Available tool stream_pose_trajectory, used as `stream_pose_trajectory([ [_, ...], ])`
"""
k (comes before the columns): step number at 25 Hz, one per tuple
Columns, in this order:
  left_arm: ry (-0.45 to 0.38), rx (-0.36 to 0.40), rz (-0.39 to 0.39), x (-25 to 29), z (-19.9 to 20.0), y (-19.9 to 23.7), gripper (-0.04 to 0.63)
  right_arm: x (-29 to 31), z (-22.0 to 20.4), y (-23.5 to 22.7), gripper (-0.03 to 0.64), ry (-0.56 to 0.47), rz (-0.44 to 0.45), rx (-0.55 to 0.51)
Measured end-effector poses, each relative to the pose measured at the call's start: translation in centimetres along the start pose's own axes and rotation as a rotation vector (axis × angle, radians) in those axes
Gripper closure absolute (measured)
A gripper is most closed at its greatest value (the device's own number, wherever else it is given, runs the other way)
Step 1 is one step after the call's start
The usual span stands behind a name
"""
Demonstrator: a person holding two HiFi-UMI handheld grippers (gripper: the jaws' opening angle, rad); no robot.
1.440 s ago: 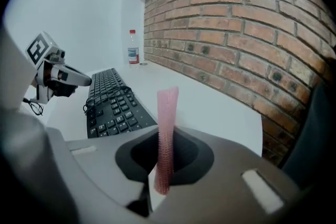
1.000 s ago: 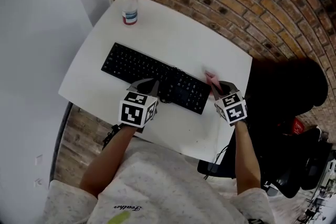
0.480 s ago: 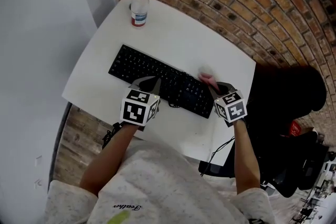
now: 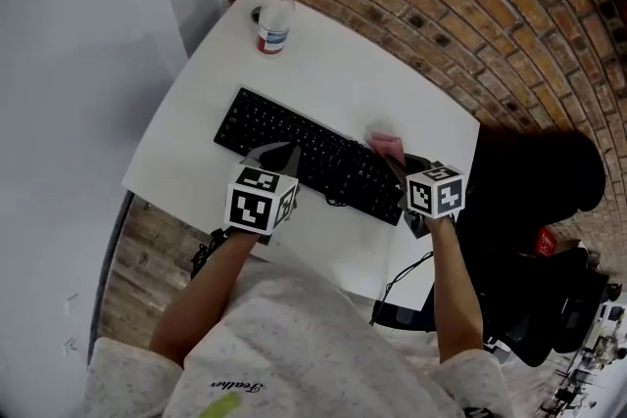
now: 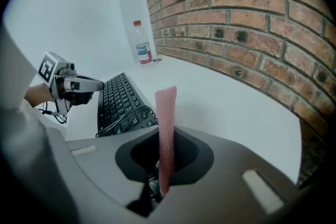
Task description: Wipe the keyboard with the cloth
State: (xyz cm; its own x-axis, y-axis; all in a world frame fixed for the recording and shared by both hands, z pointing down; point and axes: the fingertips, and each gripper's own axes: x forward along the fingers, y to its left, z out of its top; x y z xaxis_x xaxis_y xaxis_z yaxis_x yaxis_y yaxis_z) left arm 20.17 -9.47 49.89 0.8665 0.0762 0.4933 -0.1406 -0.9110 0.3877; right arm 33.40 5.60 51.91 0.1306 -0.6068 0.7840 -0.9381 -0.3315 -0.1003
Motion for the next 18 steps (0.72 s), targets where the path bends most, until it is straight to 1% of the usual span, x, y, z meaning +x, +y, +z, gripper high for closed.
stream_pose_trajectory([
  [8,-0.024,0.004,-0.005,-0.9,1.0,1.6,0.598,1.2,1.1,1.7,0.594,0.027,0.033,0.051],
  [14,-0.033,0.002,-0.001,-1.9,1.5,3.4,0.598,2.1,2.7,2.7,0.592,0.041,0.037,0.017],
  [18,-0.035,-0.001,0.007,-2.4,1.6,4.8,0.598,3.1,3.9,4.0,0.594,0.055,0.055,-0.01],
])
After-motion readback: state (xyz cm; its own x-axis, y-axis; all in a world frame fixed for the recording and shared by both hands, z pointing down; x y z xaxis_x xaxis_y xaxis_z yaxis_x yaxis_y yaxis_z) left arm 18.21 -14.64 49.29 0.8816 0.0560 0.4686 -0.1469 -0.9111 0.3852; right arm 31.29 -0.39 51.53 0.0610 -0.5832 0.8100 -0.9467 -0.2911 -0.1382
